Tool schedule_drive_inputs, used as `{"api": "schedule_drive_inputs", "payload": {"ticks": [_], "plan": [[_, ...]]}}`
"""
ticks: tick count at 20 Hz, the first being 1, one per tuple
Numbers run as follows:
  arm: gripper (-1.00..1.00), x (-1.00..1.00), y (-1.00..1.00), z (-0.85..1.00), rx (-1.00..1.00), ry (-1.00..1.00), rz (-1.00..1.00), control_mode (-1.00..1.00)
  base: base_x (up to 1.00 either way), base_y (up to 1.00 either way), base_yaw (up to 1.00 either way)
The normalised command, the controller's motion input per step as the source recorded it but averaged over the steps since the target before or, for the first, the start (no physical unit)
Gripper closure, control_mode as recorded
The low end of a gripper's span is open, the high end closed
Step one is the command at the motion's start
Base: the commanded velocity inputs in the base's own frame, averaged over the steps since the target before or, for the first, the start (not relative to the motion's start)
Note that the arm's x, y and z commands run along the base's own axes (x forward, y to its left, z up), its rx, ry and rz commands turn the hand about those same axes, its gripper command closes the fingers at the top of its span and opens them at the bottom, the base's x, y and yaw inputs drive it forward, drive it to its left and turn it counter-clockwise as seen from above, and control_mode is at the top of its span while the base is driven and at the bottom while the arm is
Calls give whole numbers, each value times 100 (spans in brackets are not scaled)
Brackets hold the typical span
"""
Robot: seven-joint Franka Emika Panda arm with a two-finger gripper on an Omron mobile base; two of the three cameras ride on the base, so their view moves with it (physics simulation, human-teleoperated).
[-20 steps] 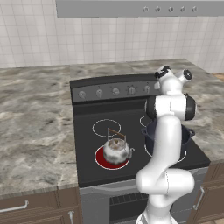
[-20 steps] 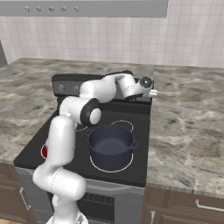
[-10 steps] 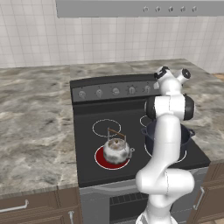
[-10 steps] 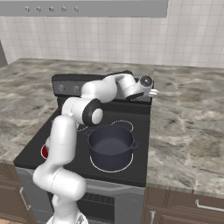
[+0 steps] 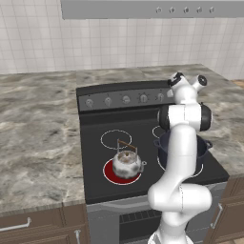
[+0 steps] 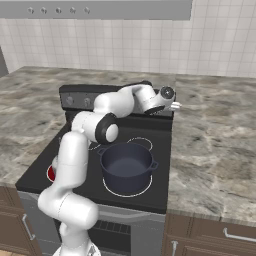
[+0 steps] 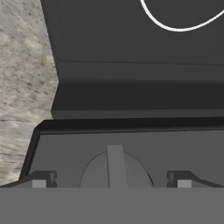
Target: Pick the kettle from the cabinet and place it on a stove burner. Then pick the pot from the counter and place it on another stove burner. Finally, turn both burners on.
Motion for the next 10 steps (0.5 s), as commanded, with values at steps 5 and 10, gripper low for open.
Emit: {"api": "schedule_drive_inputs", "payload": {"ticks": [5,10], "plan": [[100,6,14,-8,0,0,0,-100,0,0,0],[100,5,14,-7,0,2,0,-100,0,0,0]]}}
